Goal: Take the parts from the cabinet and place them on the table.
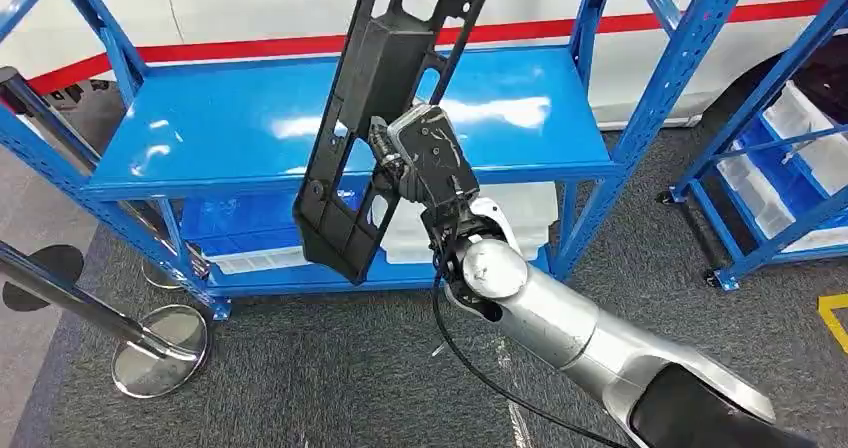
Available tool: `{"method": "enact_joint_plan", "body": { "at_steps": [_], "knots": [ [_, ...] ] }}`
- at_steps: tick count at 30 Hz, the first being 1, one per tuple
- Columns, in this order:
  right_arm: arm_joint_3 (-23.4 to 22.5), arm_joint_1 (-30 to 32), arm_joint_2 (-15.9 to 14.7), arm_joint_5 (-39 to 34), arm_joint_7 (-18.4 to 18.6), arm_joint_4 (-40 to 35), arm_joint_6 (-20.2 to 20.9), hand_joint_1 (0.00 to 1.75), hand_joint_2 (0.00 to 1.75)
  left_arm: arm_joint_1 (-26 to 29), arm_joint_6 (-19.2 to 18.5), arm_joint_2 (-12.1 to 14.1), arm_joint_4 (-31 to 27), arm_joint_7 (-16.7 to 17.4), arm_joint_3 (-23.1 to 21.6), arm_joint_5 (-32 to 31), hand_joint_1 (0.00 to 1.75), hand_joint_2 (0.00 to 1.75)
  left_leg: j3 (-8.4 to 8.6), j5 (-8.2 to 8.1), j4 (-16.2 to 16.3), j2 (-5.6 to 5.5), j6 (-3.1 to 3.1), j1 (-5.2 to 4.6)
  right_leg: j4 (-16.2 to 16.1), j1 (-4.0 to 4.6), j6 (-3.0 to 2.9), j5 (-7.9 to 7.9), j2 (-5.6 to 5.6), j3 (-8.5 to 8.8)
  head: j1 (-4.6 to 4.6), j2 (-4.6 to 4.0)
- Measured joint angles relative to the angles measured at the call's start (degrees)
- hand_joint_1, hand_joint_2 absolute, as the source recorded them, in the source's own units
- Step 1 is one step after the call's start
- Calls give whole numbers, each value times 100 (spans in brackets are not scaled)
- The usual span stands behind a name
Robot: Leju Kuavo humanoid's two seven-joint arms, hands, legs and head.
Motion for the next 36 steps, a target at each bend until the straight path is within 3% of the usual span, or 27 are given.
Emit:
{"method": "enact_joint_plan", "body": {
  "at_steps": [1, 2, 4, 5, 7, 8, 9, 10, 11, 12, 13, 14, 15, 17, 18, 19, 20, 23, 24, 27, 28, 29, 31, 32, 33, 35, 36],
  "knots": [
    [0, 0, -13, 35, 9, -2, -9, 175, 175, -1, -13, 0, 0, 2, 0, -2, 0, 175, 287, 206, -322, -1, 33, -17, 6, 2, 6, 58, 1, -78, 0, 0],
    [0, -1, -22, 68, 13, -9, -20, 175, 175, -10, -26, 0, 0, 4, -2, -4, 0, 175, 640, 279, -764, -3, 70, -35, 9, 4, 19, 113, 5, -131, -2, 0],
    [-11, -10, -42, 103, 17, -70, 4, 175, 175, -41, -37, 11, 0, 7, -4, -9, 0, 175, 1306, -37, -1763, -11, 133, -94, 11, 17, 76, 207, -8, -183, 11, 0],
    [-17, -13, -46, 114, 20, -81, 24, 175, 175, -51, -37, 11, 0, 7, -9, -9, 0, 175, 1298, -36, -1776, -12, 121, -107, -37, 2, 107, 284, -24, -179, 9, 0],
    [-17, -20, -50, 120, 28, -92, 48, 175, 175, -57, -39, 11, 0, 9, -30, -9, 0, 175, 1197, 97, -1832, -15, 184, -138, -130, -15, 179, 428, -29, -170, -24, 0],
    [-20, -20, -79, 120, 33, -92, 48, 175, 175, -62, -42, 9, 0, 11, -44, -9, 0, 175, 1186, 211, -1936, 5, 214, -62, -128, 9, 208, 399, -13, -206, 0, 0],
    [-20, -21, -87, 120, 33, -101, 50, 175, 175, -71, -46, 4, 0, 13, -48, -9, 0, 175, 1158, 296, -1949, 39, 237, -68, -41, -15, 229, 175, 4, -264, -4, 0],
    [-24, -30, -105, 122, 33, -105, 50, 175, 175, -69, -48, 2, 0, 17, -50, -11, 0, 175, 1070, 371, -1942, 46, 289, -68, 255, -13, 247, -228, 8, -365, 20, 0],
    [-26, -25, -114, 122, 33, -114, 59, 175, 175, -55, -55, 2, 0, 22, -50, -11, 0, 175, 974, 433, -1926, 53, 313, -70, 679, -23, 268, -612, 7, -451, 26, 0],
    [-26, -23, -125, 129, 33, -114, 68, 175, 175, -55, -59, 2, 0, 22, -52, -17, 0, 175, 885, 491, -1905, 55, 312, -70, 1098, -36, 288, -861, 6, -526, 22, 0],
    [-26, -22, -135, 144, 33, -114, 70, 175, 175, -59, -59, 2, 0, 26, -55, -24, 0, 175, 762, 564, -1875, 56, 309, -70, 1518, -45, 311, -939, 6, -580, 23, 0],
    [-26, -21, -148, 161, 26, -114, 70, 175, 175, -64, -59, 4, 0, 28, -61, -28, 0, 175, 655, 616, -1840, 56, 299, -69, 1700, -57, 328, -809, 4, -564, 31, 0],
    [-26, -19, -162, 186, 24, -116, 70, 175, 175, -65, -59, 4, 0, 33, -77, -33, 0, 175, 536, 671, -1795, 56, 287, -67, 1687, -85, 347, -546, 5, -441, 35, 0],
    [-28, -18, -177, 251, 22, -133, 70, 175, 175, -64, -59, 2, 0, 35, -133, -37, 0, 175, 305, 752, -1671, 51, 229, -57, 1073, -142, 383, -161, 2, 114, 28, 0],
    [-31, -19, -179, 289, 22, -155, 68, 175, 175, -63, -59, 4, 0, 35, -138, -37, 0, 175, 229, 774, -1588, 46, 195, -55, 600, -162, 397, -378, 8, 411, 33, 0],
    [-33, -18, -173, 315, 24, -184, 70, 175, 175, -64, -59, 4, 0, 35, -138, -31, 0, 175, 142, 796, -1532, 41, 155, -77, 149, -81, 375, -654, 20, 692, 35, 0],
    [-39, -13, -181, 345, 28, -205, 70, 175, 175, -55, -57, 4, 0, 39, -142, -35, 0, 175, 139, 843, -1533, 35, 128, -72, 106, -80, 270, -674, 36, 695, 2, 0],
    [-46, -16, -184, 415, 50, -208, 83, 175, 175, -49, -57, 11, 0, 42, -162, -50, 0, 175, 99, 1011, -1587, 28, 31, -26, 74, -30, 133, -542, 21, 606, 37, 0],
    [-46, -8, -188, 431, 59, -205, 81, 175, 175, -29, -57, 7, 2, 39, -175, -50, 0, 175, 56, 900, -1535, 24, 2, 0, 54, -54, 50, -454, -9, 531, 37, 0],
    [-48, -3, -188, 522, 61, -210, 46, 175, 175, -24, -59, -7, 2, 33, -208, -57, 0, 175, -233, -169, -569, 21, -45, 2, 54, -27, -33, -246, -5, 280, 13, 0],
    [-50, -2, -190, 559, 61, -210, 29, 175, 175, -30, -59, -7, 2, 33, -223, -57, 0, 175, -279, -360, -195, 17, -39, -2, 55, -8, -42, -176, -1, 194, 15, 0],
    [-50, -2, -199, 588, 66, -210, 20, 175, 175, -37, -57, -4, 4, 33, -256, -57, 0, 175, -271, -371, 99, 12, -18, -7, 59, 11, -51, -103, 2, 89, 15, 0],
    [-50, -1, -216, 603, 68, -210, 4, 175, 175, -34, -57, 0, 4, 33, -282, -57, 0, 175, 4, 23, 41, 0, 50, -39, 64, 34, -51, 26, 4, -81, 20, 0],
    [-52, -1, -227, 607, 74, -210, 0, 175, 175, -36, -57, -2, 4, 33, -284, -57, 0, 175, 295, 237, -266, 0, 94, -72, 64, 35, -47, 91, 5, -157, 15, 0],
    [-57, -2, -229, 632, 81, -214, -7, 175, 175, -43, -59, -2, 2, 33, -286, -57, 0, 175, 678, 312, -728, -2, 146, -110, 64, 36, -38, 153, 6, -212, 17, 0],
    [-72, -12, -242, 786, 144, -249, -63, 175, 175, -73, -57, 15, 4, 31, -289, -57, 0, 175, 1368, -79, -1783, -4, 233, -176, 58, 33, 10, 255, -10, -258, 31, 0],
    [-81, -24, -249, 893, 177, -256, -83, 175, 175, -86, -57, 26, 4, 31, -295, -55, 0, 175, 1342, -84, -1793, -5, 199, -197, 7, 4, 45, 331, -29, -260, 20, 0]
  ]
}}
